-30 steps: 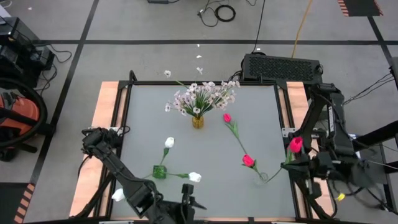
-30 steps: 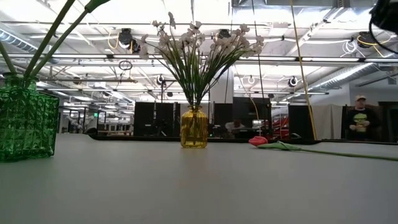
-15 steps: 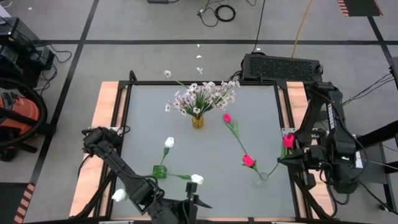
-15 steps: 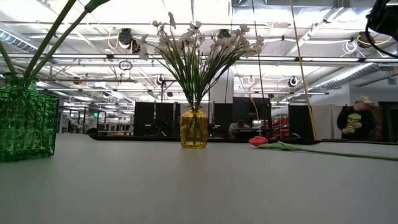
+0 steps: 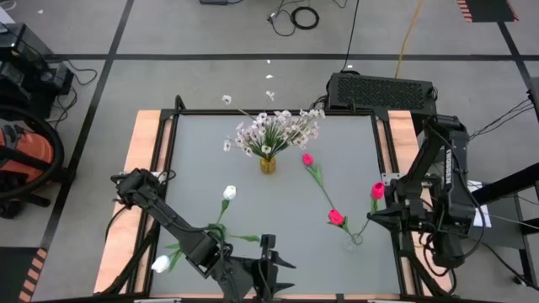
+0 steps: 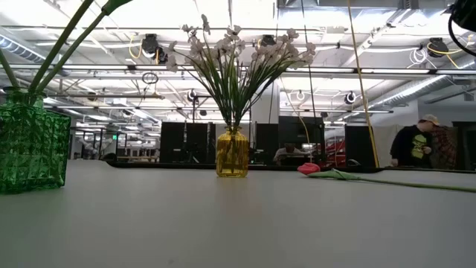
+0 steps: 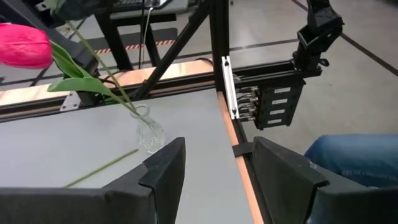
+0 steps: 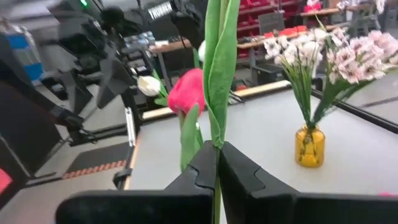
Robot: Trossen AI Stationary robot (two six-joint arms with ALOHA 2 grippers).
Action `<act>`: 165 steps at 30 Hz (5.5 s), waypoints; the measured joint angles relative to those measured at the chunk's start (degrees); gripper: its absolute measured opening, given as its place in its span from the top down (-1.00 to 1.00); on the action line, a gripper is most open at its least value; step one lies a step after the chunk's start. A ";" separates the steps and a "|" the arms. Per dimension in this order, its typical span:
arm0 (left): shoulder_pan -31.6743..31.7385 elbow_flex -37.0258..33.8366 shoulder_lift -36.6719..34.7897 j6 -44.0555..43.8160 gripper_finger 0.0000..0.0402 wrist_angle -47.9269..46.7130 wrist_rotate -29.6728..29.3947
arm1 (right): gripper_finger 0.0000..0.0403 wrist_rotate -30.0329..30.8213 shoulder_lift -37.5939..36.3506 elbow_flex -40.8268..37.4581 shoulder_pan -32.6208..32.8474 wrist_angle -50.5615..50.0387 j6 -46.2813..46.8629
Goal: Sort flowers into vase by color
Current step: Put the bottom red flower into the transparent vase, then put the red flower into the transparent vase, then put the transparent vase containing the red flowers on the middle left of the table upright
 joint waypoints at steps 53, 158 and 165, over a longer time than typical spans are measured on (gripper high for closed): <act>6.25 0.09 1.25 1.29 0.02 -4.67 2.36 | 0.24 -31.98 -2.93 -4.10 -31.87 -11.54 5.13; 2.81 2.78 2.32 2.91 0.02 -6.96 -1.92 | 0.33 -72.10 43.45 10.18 -56.18 23.64 -50.31; 2.81 2.78 2.32 2.84 0.02 -7.46 -1.92 | 0.34 -67.92 40.12 9.99 -53.79 25.02 -48.49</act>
